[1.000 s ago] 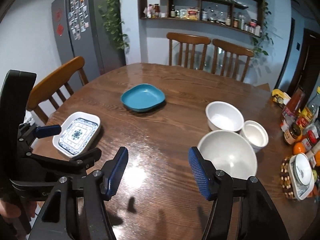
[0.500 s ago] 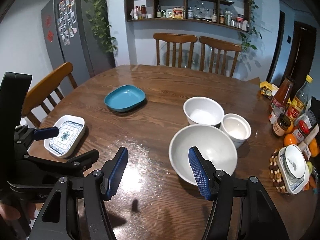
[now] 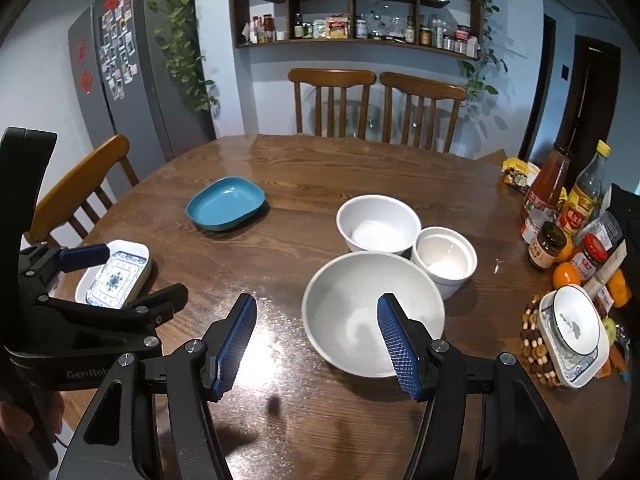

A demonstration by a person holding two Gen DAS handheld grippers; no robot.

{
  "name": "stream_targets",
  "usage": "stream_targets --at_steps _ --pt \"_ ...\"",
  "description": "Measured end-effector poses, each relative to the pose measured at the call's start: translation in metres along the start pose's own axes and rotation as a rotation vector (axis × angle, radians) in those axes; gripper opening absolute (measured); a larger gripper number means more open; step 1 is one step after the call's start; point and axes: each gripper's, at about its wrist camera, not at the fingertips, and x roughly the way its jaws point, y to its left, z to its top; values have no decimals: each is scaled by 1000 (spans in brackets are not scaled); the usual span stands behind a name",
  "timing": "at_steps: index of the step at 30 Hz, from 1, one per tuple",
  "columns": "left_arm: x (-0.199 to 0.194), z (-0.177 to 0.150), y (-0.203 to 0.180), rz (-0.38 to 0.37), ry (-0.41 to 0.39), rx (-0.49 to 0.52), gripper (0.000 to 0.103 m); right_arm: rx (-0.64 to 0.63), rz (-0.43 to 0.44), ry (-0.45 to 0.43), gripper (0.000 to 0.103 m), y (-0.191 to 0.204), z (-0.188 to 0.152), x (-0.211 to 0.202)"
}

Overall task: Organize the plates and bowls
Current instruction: 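Move the left tool toward the teal square dish, then grip the rim of the teal dish with the left tool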

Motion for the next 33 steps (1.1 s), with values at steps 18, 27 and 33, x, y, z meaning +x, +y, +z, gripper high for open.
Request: stream_targets --at_steps 18,27,33 --pt "30 24 36 39 47 -95 100 33 -6 20 64 2 12 21" --pt "105 53 92 131 139 -277 99 38 0 61 64 13 13 43" --pt "156 74 115 192 198 -332 99 30 -15 98 64 19 13 58"
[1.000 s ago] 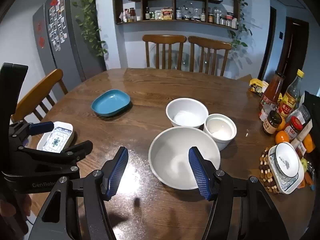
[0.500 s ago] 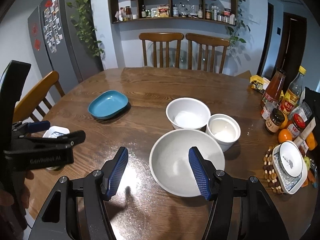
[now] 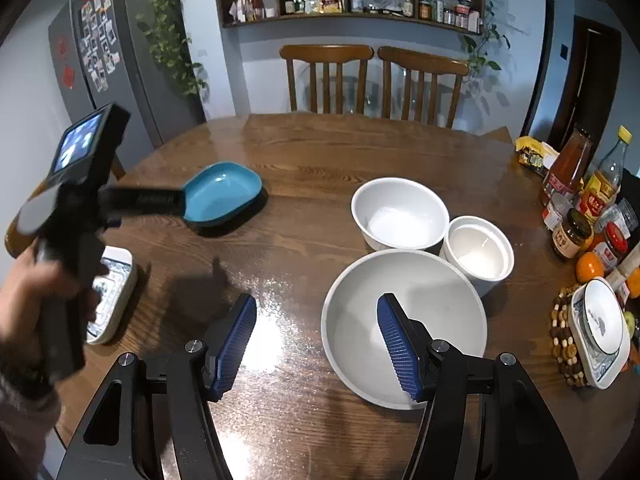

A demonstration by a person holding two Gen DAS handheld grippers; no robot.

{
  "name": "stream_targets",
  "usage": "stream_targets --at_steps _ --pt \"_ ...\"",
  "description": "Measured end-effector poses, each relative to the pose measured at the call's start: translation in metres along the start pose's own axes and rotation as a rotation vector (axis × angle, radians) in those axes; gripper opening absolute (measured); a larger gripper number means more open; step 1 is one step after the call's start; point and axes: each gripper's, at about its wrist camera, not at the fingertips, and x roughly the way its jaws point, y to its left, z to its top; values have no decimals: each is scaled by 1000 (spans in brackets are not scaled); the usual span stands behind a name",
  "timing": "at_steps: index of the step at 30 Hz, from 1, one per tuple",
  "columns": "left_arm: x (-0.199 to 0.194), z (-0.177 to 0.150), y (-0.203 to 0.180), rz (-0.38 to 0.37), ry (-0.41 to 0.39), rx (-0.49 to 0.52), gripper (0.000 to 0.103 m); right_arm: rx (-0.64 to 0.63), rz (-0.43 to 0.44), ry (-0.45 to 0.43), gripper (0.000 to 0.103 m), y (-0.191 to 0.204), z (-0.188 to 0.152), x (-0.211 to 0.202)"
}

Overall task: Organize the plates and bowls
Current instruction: 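Grip the rim of the teal dish with the left tool, then lift the teal dish and carry it toward the stacked plates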

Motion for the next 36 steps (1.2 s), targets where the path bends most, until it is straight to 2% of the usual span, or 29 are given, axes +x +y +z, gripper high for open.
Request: stream_targets --at_steps 4,8,11,15,17,19,20,21,27,36 --pt "26 13 7 39 45 -62 98 -3 -8 6 64 1 2 6" --pt "45 19 2 69 69 -38 97 3 -9 16 64 -1 5 14" --pt "52 19 1 57 84 -39 89 4 -11 26 64 -2 6 20" --pt "53 17 -2 28 85 -23 76 -5 -13 30 64 0 7 24" --pt "50 17 -6 9 84 -8 66 -8 -11 29 64 1 7 25" --pt "46 14 -14 -6 80 26 49 -7 -7 33 64 2 7 25" --pt "44 12 -17 -8 79 51 44 -7 -3 33 64 2 7 25" --pt "43 12 -20 -18 80 67 33 -7 0 31 64 2 7 24" --pt "32 -3 -37 -61 98 185 30 -8 18 12 64 5 6 18" --pt "1 -62 -54 -115 108 345 30 2 47 -13 64 5 5 7"
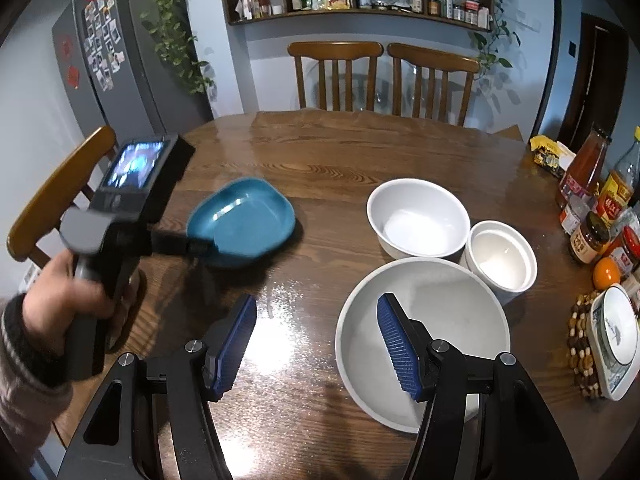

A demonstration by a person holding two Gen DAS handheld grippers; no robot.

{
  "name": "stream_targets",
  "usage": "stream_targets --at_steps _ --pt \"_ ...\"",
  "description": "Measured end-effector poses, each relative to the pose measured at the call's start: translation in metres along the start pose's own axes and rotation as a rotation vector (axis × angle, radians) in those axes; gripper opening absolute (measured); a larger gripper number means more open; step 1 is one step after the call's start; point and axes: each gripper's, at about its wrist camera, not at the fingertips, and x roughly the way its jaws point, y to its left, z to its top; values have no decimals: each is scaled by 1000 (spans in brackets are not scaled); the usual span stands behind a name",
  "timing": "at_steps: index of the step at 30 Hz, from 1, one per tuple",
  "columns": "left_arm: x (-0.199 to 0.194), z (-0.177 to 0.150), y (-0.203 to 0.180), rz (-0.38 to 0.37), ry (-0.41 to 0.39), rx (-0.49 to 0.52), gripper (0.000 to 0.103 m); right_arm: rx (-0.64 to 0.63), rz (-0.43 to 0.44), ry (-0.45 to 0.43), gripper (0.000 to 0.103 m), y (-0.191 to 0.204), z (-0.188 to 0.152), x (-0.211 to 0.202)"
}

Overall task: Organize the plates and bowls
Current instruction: 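Lift the teal dish and carry it toward the stacked plates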

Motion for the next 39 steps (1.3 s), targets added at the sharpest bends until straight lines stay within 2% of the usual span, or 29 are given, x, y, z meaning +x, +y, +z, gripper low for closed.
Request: stream_targets --at_steps 7,11,22,26,30,34,39 --pt "-23 -59 -26 -57 11 103 29 -6 24 -8 64 4 -5 -6" --pt "-36 -94 -32 -92 24 129 29 -17 43 6 64 7 -10 -6" --pt "-61 -169 -11 -125 45 98 29 -75 149 157 64 32 -41 21" --pt "-65 -183 2 -124 44 68 29 -111 159 206 64 43 -52 34" --pt "-67 -192 8 -119 31 43 29 -138 129 235 64 45 -61 40" --pt "-70 -195 2 -115 21 41 29 -123 113 270 64 36 -70 42" --pt "-68 -204 5 -112 15 43 29 -90 137 320 64 31 -80 50"
